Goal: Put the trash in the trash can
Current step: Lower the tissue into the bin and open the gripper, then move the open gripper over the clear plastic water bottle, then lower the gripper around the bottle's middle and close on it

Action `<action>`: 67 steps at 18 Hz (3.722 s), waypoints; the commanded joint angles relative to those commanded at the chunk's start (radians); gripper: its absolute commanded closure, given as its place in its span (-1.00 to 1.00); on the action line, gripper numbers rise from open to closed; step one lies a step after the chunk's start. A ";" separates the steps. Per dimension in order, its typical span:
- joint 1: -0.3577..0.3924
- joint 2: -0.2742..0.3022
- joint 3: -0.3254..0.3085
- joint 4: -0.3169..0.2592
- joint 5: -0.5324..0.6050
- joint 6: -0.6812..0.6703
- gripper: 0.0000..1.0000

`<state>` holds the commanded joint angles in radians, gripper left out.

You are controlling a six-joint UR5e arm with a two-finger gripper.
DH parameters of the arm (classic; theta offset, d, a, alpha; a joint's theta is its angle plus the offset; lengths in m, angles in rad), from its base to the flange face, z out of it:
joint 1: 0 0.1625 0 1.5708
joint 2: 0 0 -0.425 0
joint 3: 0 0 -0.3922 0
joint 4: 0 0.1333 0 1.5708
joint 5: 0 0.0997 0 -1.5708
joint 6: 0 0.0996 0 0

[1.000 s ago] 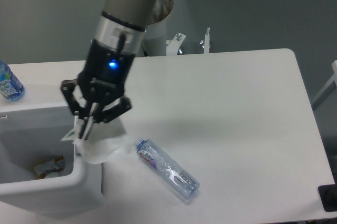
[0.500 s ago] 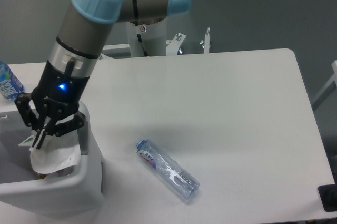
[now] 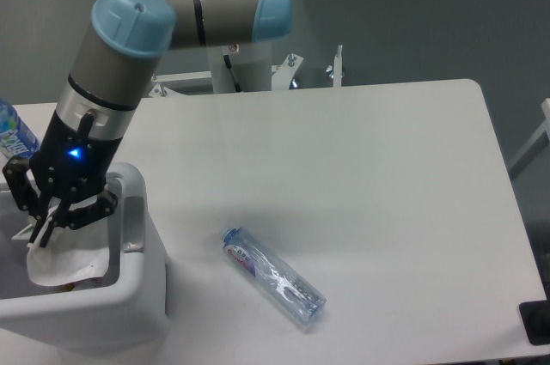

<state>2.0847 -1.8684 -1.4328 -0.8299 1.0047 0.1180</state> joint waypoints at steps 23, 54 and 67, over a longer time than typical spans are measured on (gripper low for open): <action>0.304 -0.035 0.043 -0.003 0.339 -0.216 -1.00; 0.275 -0.420 0.074 -0.002 0.575 -0.182 -1.00; 0.249 -0.451 0.052 -0.002 0.612 -0.190 -1.00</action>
<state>2.3332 -2.3194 -1.3806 -0.8314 1.6168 -0.0721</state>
